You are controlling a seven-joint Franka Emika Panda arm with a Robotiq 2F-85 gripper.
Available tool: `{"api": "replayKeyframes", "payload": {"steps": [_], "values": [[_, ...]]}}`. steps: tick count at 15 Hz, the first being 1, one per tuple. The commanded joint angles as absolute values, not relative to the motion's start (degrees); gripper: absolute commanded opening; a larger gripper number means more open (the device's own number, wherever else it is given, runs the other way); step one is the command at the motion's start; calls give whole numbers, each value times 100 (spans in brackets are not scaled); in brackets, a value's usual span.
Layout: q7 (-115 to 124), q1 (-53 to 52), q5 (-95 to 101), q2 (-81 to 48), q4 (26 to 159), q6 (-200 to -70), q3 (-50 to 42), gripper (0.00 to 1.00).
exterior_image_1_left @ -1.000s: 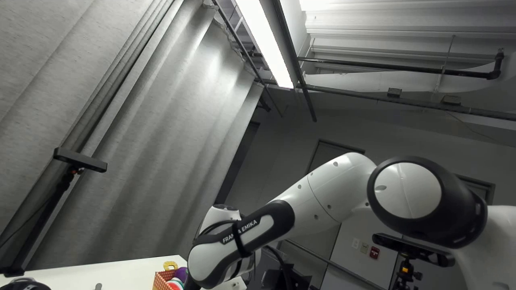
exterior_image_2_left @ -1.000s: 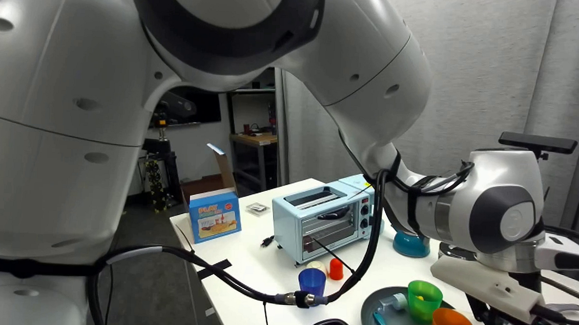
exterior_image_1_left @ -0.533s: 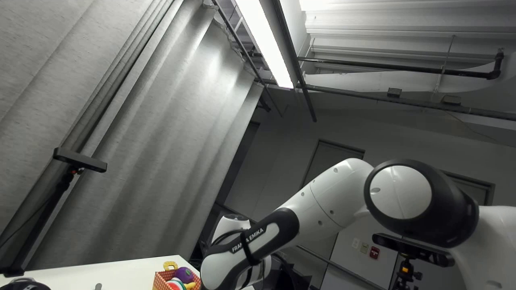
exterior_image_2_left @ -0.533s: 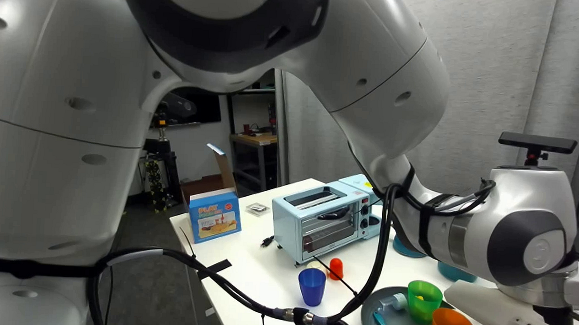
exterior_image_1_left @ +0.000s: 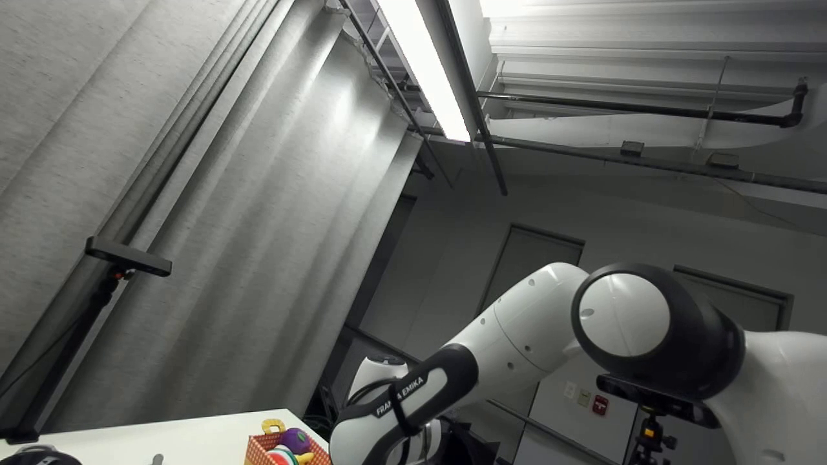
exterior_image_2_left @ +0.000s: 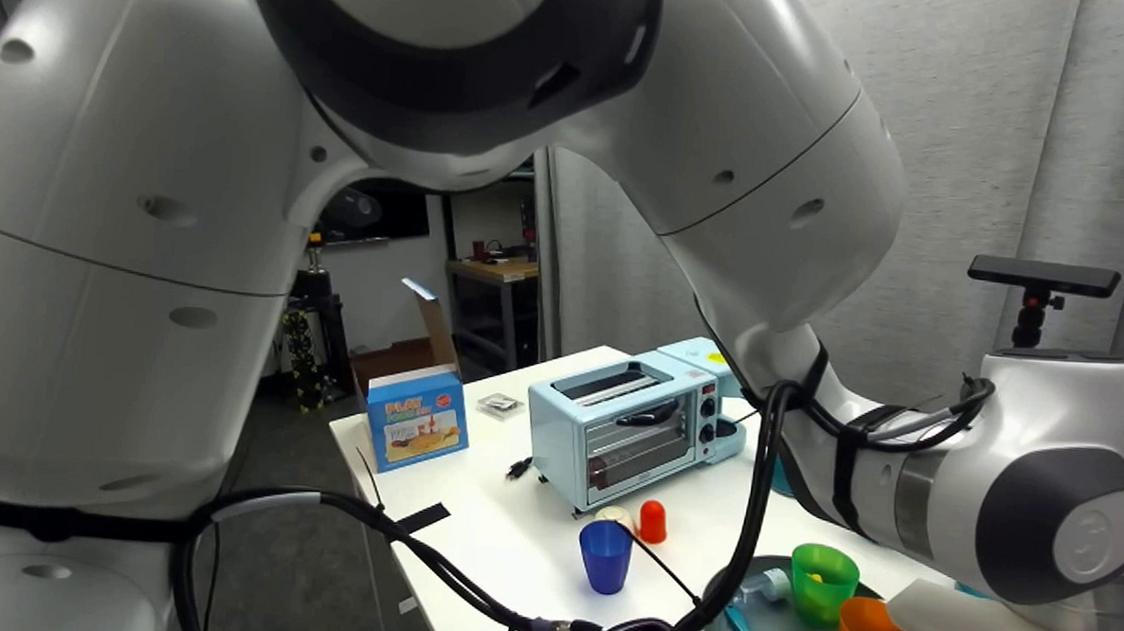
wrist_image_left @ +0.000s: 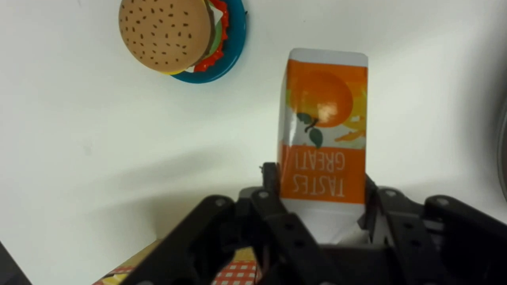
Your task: Remove the orange carton from the bowl
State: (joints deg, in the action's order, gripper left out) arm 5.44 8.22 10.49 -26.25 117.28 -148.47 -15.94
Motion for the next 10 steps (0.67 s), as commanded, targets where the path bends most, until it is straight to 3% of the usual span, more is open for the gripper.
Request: {"api": "replayKeyframes", "payload": {"steps": [1,10], "values": [[819,839,1087,-2891,11675,-15352,-1671,20],[1524,257,1142,-3582,11690,-16768,-2390,20]]}}
